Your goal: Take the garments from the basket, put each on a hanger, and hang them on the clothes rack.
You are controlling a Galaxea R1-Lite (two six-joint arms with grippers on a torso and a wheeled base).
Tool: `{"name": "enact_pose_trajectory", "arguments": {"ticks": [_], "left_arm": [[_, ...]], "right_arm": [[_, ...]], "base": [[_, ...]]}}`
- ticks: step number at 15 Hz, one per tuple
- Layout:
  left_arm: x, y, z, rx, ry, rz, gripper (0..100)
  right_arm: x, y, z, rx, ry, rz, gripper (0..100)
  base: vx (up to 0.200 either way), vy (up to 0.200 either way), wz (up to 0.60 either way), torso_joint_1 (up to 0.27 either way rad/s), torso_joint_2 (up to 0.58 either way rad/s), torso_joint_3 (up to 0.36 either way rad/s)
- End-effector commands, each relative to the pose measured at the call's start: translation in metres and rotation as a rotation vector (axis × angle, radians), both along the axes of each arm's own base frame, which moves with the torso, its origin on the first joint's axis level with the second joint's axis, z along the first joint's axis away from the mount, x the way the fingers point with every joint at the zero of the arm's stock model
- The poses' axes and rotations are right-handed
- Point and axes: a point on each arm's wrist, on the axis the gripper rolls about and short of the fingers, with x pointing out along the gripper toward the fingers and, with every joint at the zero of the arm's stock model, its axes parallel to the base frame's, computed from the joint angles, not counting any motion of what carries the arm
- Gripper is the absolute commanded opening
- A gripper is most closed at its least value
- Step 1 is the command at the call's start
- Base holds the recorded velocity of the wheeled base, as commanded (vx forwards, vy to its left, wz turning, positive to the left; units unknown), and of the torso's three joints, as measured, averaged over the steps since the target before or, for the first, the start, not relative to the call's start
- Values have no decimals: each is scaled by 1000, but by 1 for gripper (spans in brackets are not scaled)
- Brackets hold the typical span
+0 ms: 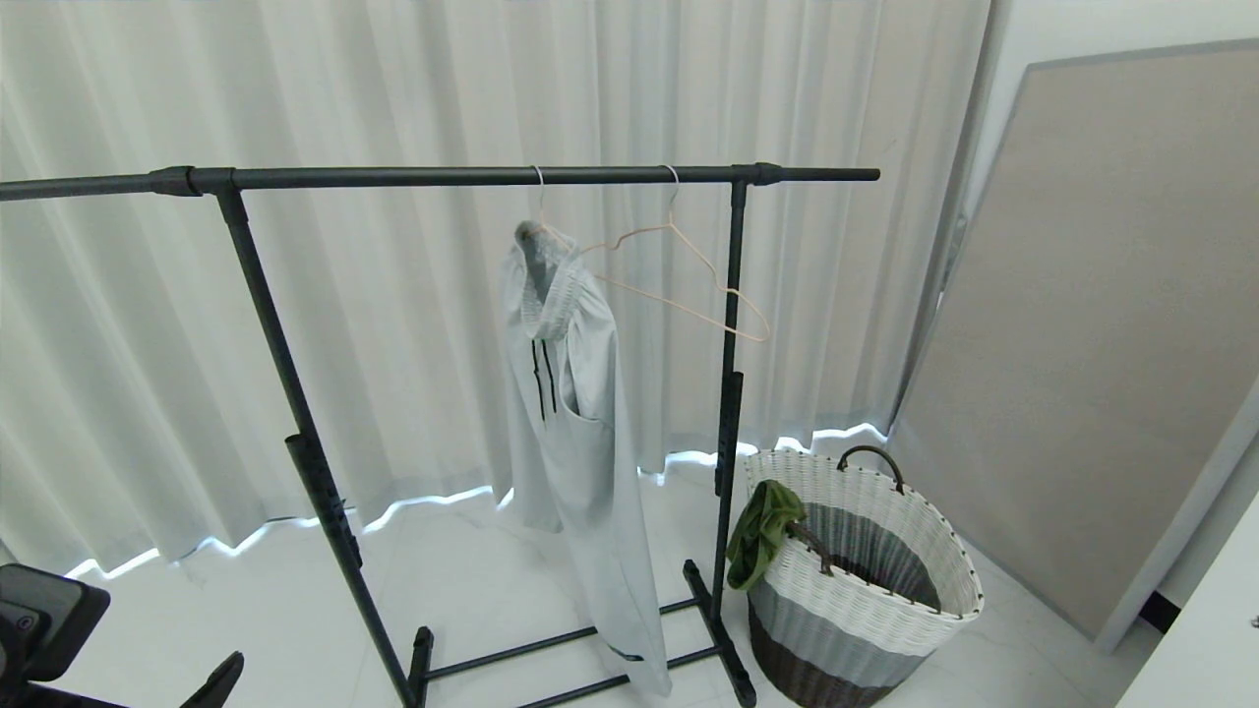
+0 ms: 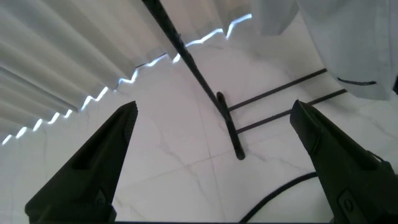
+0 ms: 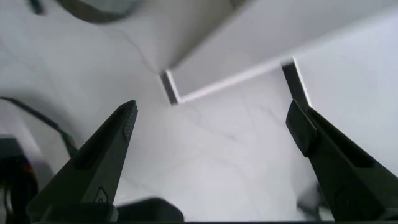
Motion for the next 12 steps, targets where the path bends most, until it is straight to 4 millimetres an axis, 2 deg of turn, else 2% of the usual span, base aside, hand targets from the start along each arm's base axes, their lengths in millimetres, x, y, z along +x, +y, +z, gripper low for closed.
{"name": "enact_pose_trajectory", "arguments": {"ticks": [1, 3, 4, 5, 7, 10, 12], "left_arm": [[-11, 0, -5, 7, -21, 17, 100], [-15, 1, -9, 20, -24, 50, 100], [-15, 1, -8, 22, -26, 58, 100], [-14, 2, -7, 27, -29, 79, 100], [-16, 2, -6, 29, -45, 91, 100], [-20, 3, -8, 36, -57, 102, 100], [-20, 3, -9, 38, -55, 102, 100]], "right_arm": [[-42, -15, -11, -11, -45, -151, 100], [-61, -18, -18, -35, -118, -146, 100], [-62, -18, -19, -38, -121, -142, 100], [-62, -17, -18, -11, -196, -100, 100], [-63, -13, -25, 74, -338, 132, 100], [-68, -8, -26, 127, -335, 428, 100], [-70, -6, -27, 173, -349, 538, 100]], "base": [[0, 0, 0, 0, 0, 0], [0, 0, 0, 0, 0, 0], [0, 0, 0, 0, 0, 0], [0, 0, 0, 0, 0, 0], [0, 0, 0, 0, 0, 0], [0, 0, 0, 0, 0, 0], [0, 0, 0, 0, 0, 0]]}}
